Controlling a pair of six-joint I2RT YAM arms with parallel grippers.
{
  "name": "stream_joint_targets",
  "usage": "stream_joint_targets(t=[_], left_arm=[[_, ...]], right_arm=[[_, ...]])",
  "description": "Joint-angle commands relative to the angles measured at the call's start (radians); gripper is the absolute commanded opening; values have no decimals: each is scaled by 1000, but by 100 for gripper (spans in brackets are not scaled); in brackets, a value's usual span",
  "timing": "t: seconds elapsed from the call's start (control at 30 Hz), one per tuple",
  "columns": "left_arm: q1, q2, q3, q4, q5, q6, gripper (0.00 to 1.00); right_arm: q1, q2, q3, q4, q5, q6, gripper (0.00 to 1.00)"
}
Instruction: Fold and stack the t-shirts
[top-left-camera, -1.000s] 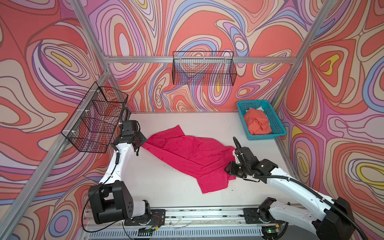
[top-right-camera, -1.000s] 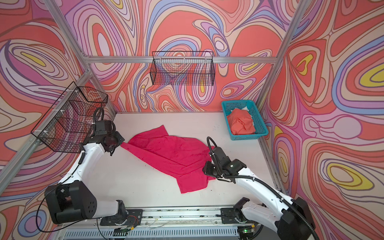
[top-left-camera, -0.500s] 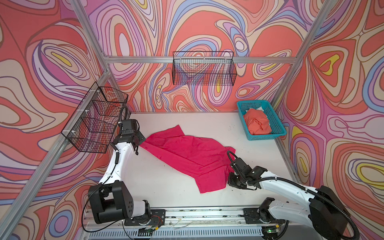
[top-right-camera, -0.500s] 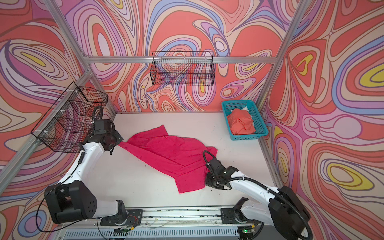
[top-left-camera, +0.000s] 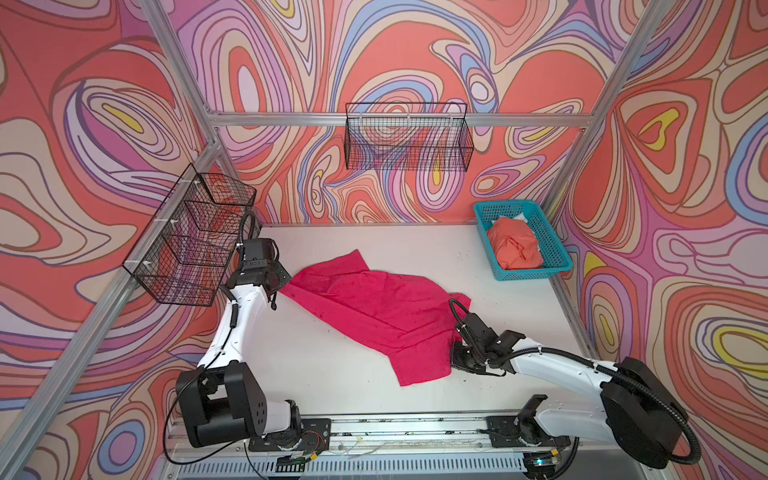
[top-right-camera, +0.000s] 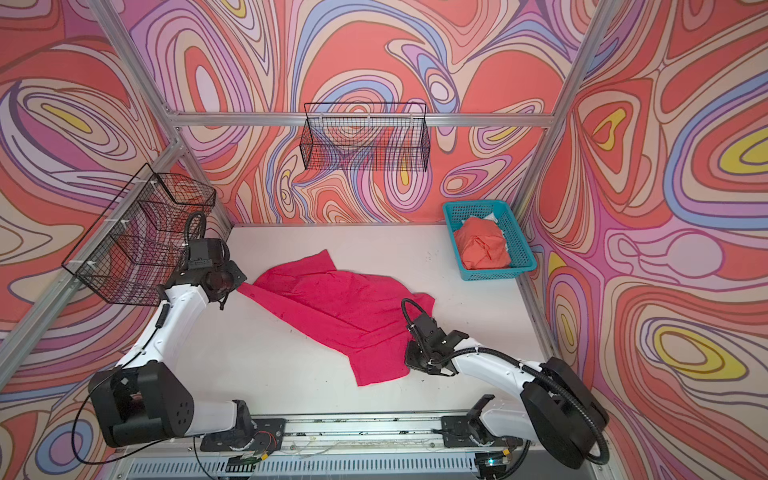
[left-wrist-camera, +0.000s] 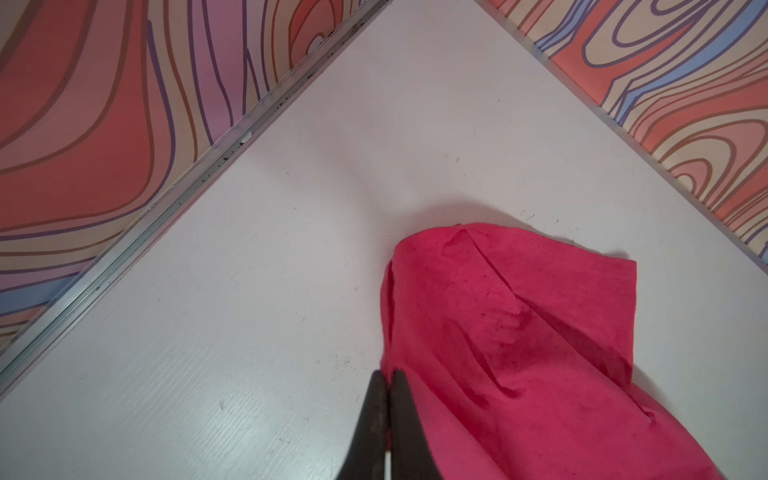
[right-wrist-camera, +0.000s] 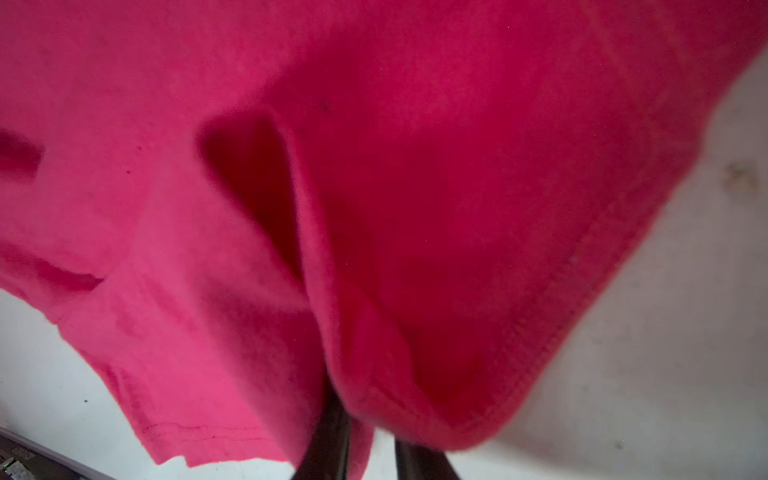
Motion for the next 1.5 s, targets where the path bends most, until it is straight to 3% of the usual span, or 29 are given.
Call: stream_joint_targets(t=[0.0, 0.37, 0.47, 0.53, 0.87, 1.1, 1.23, 1.37, 1.47], left_arm=[[6, -5, -11, 15, 2, -5, 0], [6, -15, -27, 23, 8, -6, 0], [6, -18, -27, 22, 8, -8, 0], [6, -21, -28, 21, 9, -7, 0], [6, -35, -29, 6, 69, -33, 0], [5, -48, -8, -6, 125, -66, 0], [5, -66, 6, -26, 126, -62, 0], [4, -90, -3, -32, 109, -52, 0], [5, -93, -4, -33, 122, -53, 0]], right_arm=[[17, 19, 15, 15, -4, 5, 23], [65, 154, 39, -24, 11, -1, 23], [86, 189, 27, -45, 42, 3, 7], [86, 160, 16, -56, 52, 15, 0], [86, -174, 306, -448, 158, 99, 0], [86, -227, 477, -601, 217, 102, 0], [87, -240, 414, -616, 166, 119, 0], [89, -365, 277, -566, 123, 195, 0], [89, -374, 318, -574, 150, 185, 0]])
